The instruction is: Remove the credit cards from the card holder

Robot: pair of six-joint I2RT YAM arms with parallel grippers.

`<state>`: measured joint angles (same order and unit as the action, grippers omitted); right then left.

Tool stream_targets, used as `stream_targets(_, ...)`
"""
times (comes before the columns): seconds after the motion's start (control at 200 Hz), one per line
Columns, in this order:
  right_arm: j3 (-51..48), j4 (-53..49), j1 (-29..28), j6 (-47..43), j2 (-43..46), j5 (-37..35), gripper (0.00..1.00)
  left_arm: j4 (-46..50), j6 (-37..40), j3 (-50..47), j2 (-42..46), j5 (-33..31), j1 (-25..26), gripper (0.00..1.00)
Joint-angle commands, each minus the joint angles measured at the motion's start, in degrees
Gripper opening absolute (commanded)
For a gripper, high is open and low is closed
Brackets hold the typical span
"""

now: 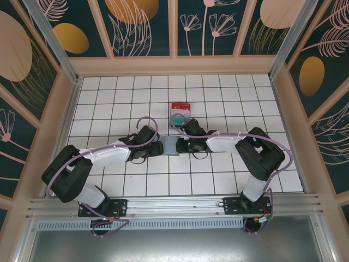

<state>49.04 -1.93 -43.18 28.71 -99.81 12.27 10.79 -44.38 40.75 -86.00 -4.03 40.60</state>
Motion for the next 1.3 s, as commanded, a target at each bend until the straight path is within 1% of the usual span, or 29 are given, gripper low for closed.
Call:
stream_targets(0.0, 0.7, 0.4, -0.3, 0.6, -3.2, 0.8, 0.2, 2.5, 1.2, 2.2, -0.6, -2.5, -0.3, 0.68)
stream_targets(0.09, 0.9, 0.4, -0.3, 0.6, -3.4, 1.2, 0.2, 3.2, 1.2, 3.0, -0.6, -3.8, -0.3, 0.68)
stream_targets(0.245, 1.2, 0.4, -0.3, 0.7, -3.7, 1.2, 0.2, 1.4, 1.8, 3.1, -1.2, -0.7, -0.3, 0.66)
stream_targets(0.631, 1.9, 0.0, -0.3, 0.4, -4.4, 1.4, 0.2, 0.7, 2.2, 2.8, -4.6, 0.9, -0.3, 0.65)
stream_targets(0.951, 1.7, 0.5, -0.4, 0.9, -4.8, 1.6, 0.2, -5.5, 2.9, 2.6, -3.7, 9.6, -0.3, 0.65)
stream_targets(1.216, 1.6, 0.8, -0.4, 1.1, -4.8, 1.5, 0.2, -7.9, 2.9, 4.2, -5.5, 13.9, -0.3, 0.65)
stream_targets(1.296, 1.7, 0.9, -0.3, 1.1, -4.8, 1.5, 0.2, -8.4, 2.7, 4.8, -7.0, 15.1, -0.3, 0.62)
